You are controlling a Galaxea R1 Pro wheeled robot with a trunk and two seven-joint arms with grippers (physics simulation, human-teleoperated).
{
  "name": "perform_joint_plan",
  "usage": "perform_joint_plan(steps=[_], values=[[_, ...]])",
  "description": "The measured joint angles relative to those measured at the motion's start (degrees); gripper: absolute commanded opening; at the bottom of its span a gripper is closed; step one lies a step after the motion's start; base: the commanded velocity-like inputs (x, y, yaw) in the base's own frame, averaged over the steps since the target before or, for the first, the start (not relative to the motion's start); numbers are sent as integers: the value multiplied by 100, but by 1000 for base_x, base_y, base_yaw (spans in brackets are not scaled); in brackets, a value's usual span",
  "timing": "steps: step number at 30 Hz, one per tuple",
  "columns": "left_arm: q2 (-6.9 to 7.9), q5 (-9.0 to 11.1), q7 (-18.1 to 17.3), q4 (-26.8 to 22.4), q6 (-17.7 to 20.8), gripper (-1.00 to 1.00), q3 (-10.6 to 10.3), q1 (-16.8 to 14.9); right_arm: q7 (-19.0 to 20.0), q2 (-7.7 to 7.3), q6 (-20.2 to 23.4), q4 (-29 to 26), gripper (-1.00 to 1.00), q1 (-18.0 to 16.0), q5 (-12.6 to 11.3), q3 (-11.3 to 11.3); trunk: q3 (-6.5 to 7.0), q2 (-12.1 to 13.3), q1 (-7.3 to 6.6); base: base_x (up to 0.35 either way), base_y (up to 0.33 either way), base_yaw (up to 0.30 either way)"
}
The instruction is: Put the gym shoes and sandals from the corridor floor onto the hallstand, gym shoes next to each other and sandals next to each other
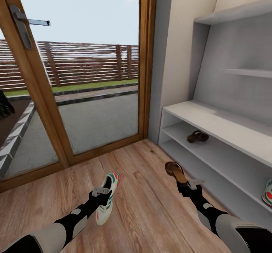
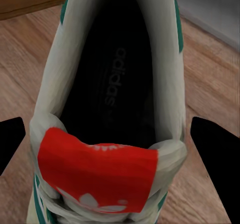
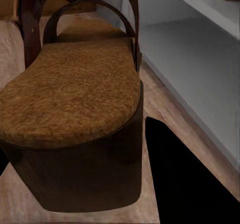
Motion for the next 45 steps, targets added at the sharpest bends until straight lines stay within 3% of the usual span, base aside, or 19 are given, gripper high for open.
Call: perform_joint_plan(steps=[7,22,45], values=[[0,-1,-5,0,-1,-100,-8,0,-1,0,0,0,-100,0,-1,-6,17,0,0,0,24,-278],[-2,-3,-32,-1,7,-100,-5,0,2,0,0,-1,-100,0,-2,-5,39,0,0,89,266,-170],[0,-1,-27,0,8,-100,-8,0,3,0,0,0,-100,0,0,-2,82,0,0,13,14,-266]])
